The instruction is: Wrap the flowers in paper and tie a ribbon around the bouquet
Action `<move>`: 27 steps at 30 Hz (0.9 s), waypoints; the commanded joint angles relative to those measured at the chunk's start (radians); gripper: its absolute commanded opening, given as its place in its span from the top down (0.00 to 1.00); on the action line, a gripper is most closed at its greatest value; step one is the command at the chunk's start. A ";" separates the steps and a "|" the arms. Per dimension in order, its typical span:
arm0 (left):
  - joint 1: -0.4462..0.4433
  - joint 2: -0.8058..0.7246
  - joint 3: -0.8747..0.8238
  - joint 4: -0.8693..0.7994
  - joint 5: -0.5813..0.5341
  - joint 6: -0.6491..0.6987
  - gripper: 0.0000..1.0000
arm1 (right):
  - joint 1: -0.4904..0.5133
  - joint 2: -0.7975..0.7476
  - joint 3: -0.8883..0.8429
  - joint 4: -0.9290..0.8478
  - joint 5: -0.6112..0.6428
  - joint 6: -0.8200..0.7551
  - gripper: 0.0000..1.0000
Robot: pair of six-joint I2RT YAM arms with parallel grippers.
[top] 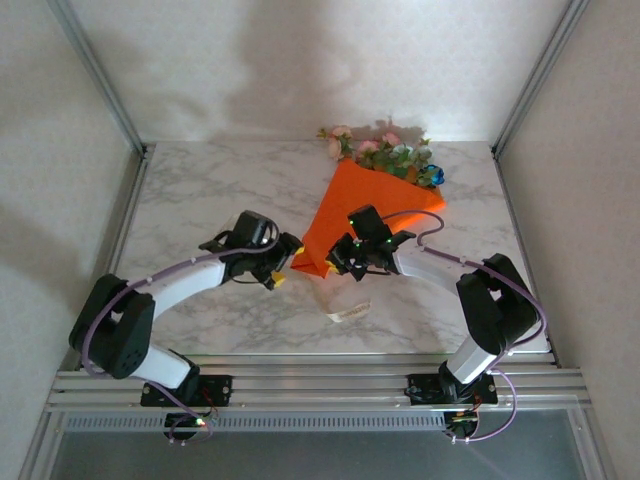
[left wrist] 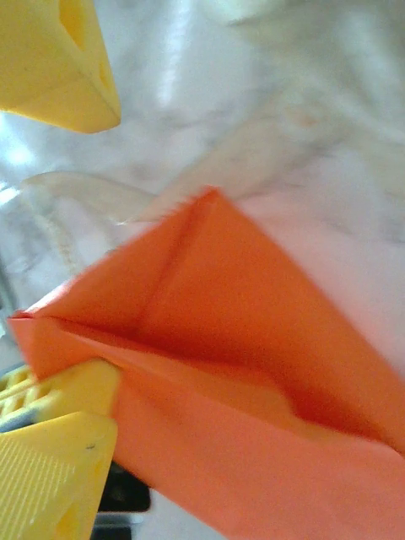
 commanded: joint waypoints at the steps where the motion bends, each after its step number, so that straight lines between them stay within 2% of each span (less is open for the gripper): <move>1: 0.048 0.131 0.180 -0.114 -0.018 0.410 0.15 | -0.007 -0.041 -0.036 0.015 0.006 0.013 1.00; 5: 0.074 0.216 0.228 -0.029 0.113 0.623 0.16 | -0.012 -0.053 -0.046 0.025 -0.003 0.009 1.00; 8: 0.074 0.323 0.323 -0.089 0.228 0.741 0.20 | -0.015 -0.053 -0.046 0.034 -0.012 0.015 1.00; 11: 0.074 0.383 0.345 -0.130 0.252 0.803 0.22 | -0.016 -0.053 -0.051 0.052 -0.020 0.024 1.00; 19: 0.074 0.383 0.248 0.009 0.311 0.804 0.20 | -0.021 -0.059 -0.063 0.067 -0.033 0.039 1.00; 24: 0.070 0.411 0.249 0.070 0.340 0.760 0.26 | -0.021 -0.068 -0.075 0.064 -0.032 0.042 1.00; 27: 0.070 0.410 0.233 0.104 0.346 0.728 0.33 | -0.021 -0.068 -0.080 0.074 -0.033 0.049 1.00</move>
